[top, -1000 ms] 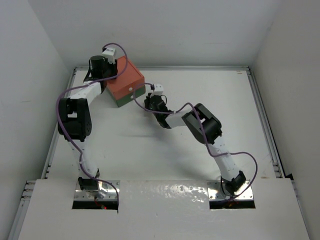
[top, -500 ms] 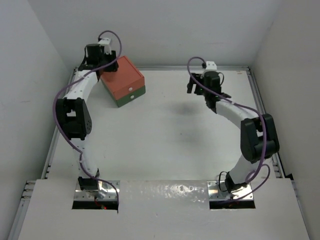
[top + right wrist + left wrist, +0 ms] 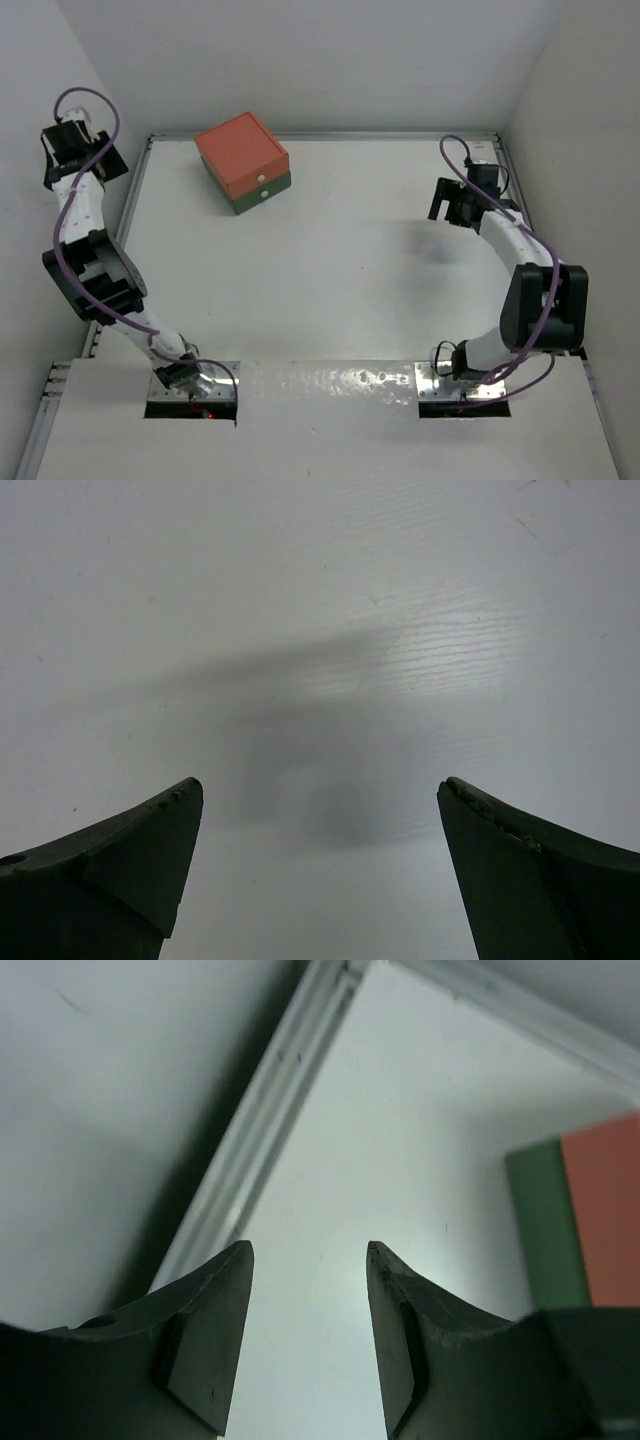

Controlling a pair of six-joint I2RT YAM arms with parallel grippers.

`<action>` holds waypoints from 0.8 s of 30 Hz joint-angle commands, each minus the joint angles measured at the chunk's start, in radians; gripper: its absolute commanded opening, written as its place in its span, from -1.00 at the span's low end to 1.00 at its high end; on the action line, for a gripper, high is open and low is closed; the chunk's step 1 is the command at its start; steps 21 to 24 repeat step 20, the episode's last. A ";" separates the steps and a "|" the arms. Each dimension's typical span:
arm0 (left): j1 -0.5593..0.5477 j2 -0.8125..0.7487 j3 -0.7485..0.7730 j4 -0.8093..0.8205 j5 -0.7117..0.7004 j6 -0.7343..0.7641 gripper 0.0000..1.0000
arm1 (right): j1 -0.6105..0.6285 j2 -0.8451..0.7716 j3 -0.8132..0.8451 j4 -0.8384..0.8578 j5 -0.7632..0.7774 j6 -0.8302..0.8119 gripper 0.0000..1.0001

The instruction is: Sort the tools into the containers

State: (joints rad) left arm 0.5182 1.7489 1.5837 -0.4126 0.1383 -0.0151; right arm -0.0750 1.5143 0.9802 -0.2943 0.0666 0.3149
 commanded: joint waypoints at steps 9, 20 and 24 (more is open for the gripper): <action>-0.055 -0.115 -0.252 0.020 -0.049 0.122 -0.07 | 0.012 -0.149 -0.095 0.001 -0.019 -0.031 0.98; -0.055 -0.108 -0.297 0.026 -0.029 0.132 -0.07 | 0.012 -0.331 -0.241 0.211 -0.056 -0.034 0.96; -0.055 -0.108 -0.297 0.026 -0.029 0.132 -0.07 | 0.012 -0.331 -0.241 0.211 -0.056 -0.034 0.96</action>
